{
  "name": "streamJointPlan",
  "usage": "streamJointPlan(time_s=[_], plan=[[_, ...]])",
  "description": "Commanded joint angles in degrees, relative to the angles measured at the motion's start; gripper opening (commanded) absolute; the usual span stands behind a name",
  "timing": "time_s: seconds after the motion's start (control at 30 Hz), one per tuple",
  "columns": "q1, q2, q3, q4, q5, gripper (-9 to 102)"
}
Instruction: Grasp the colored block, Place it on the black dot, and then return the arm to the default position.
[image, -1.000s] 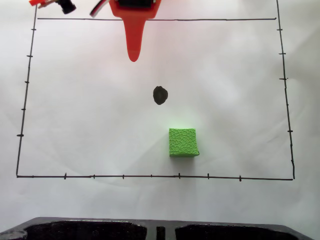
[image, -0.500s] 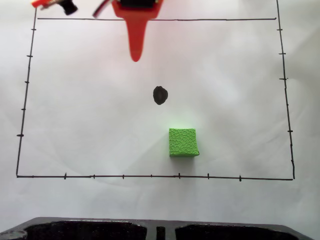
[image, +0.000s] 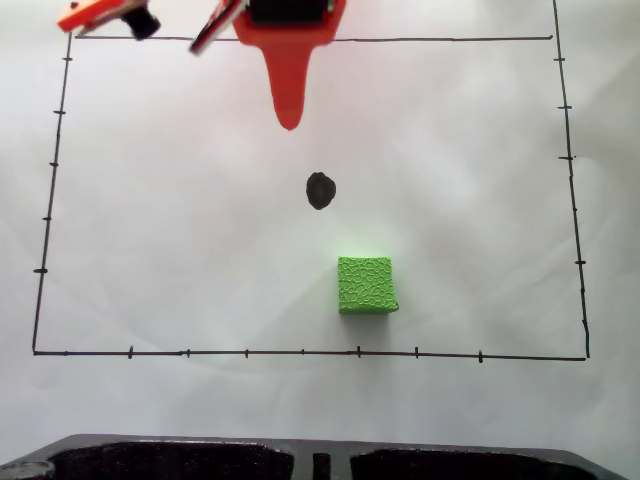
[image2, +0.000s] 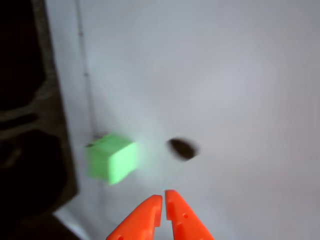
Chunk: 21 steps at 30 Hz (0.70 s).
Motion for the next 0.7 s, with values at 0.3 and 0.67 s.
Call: streamJointPlan(time_s=[0.3,0.67], plan=[[-5.5,-29.8,-28.6,3.1,13.4,7],[-6.5,-44.5,-38.0,3.0,19.6,27]])
